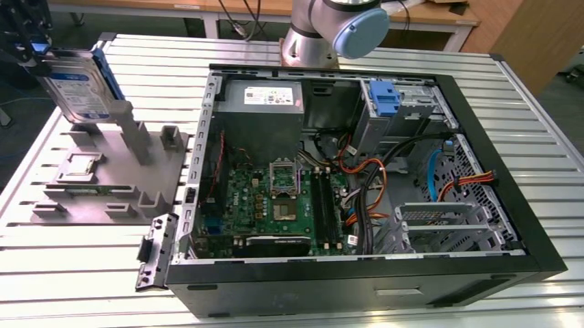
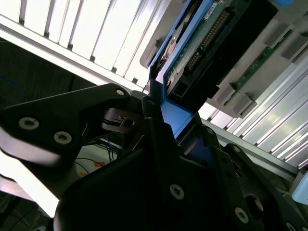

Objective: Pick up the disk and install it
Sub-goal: 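Pick up the disk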

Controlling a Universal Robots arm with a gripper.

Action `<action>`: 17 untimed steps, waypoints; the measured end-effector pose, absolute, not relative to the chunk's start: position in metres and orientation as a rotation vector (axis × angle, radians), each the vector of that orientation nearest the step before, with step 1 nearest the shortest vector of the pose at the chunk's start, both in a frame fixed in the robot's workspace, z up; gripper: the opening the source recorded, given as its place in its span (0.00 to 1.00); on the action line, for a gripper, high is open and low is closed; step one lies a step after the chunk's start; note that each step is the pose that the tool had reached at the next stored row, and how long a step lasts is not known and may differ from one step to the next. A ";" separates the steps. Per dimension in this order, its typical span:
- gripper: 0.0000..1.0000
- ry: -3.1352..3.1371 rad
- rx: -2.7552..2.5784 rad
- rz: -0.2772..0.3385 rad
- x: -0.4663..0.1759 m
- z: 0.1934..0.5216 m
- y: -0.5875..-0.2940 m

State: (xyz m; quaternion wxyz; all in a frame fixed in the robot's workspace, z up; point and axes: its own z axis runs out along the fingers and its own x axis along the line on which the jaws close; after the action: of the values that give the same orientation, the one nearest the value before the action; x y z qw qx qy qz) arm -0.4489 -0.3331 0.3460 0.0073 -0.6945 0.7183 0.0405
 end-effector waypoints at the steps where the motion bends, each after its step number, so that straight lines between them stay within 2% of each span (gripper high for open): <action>1: 0.36 2.246 -2.172 0.126 -0.449 0.346 -0.333; 17: 0.36 2.246 -2.172 0.126 -0.449 0.351 -0.333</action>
State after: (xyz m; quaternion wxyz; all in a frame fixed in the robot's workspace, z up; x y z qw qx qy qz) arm -0.4489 -0.3331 0.3509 0.0073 -0.6945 0.7183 0.0404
